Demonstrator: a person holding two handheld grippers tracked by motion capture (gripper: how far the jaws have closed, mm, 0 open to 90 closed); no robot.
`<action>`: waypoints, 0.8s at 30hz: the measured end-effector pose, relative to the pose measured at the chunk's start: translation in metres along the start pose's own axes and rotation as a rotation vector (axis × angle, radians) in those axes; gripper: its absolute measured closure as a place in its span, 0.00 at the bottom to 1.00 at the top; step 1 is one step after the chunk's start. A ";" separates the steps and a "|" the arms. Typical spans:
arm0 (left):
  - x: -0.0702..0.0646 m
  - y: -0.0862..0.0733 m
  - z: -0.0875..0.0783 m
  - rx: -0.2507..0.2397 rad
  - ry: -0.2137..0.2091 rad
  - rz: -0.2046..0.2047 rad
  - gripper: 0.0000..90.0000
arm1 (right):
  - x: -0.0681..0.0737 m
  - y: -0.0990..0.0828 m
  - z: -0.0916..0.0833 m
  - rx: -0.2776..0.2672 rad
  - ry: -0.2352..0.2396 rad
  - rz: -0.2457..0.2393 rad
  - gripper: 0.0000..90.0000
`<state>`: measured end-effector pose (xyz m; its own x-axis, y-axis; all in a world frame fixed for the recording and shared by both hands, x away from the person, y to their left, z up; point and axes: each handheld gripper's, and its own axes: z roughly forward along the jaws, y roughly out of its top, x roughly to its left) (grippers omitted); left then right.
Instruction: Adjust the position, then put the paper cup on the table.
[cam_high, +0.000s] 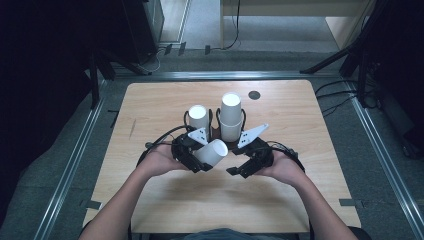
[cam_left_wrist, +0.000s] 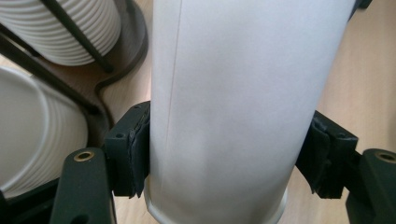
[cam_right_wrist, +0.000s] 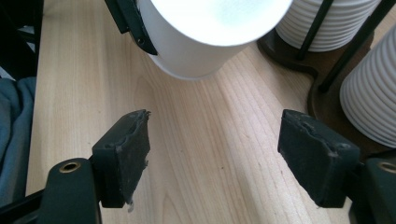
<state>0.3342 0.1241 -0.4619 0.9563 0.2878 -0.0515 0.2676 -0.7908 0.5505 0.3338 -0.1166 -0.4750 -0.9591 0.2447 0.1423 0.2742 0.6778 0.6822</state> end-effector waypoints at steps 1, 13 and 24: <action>0.000 0.000 0.000 0.000 0.000 0.000 0.32 | 0.000 0.000 0.000 0.000 0.000 0.000 0.28; 0.000 0.005 0.014 0.076 -0.011 0.024 0.32 | -0.002 -0.001 -0.003 -0.034 -0.004 -0.055 0.31; -0.009 0.010 0.034 0.127 -0.079 0.086 0.31 | 0.001 0.001 -0.001 -0.041 0.021 -0.078 0.28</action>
<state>0.3327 0.0951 -0.4844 0.9812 0.1773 -0.0766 0.1927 -0.8740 0.4461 0.3331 -0.1163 -0.4730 -0.9788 0.1777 0.1021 0.1958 0.6651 0.7206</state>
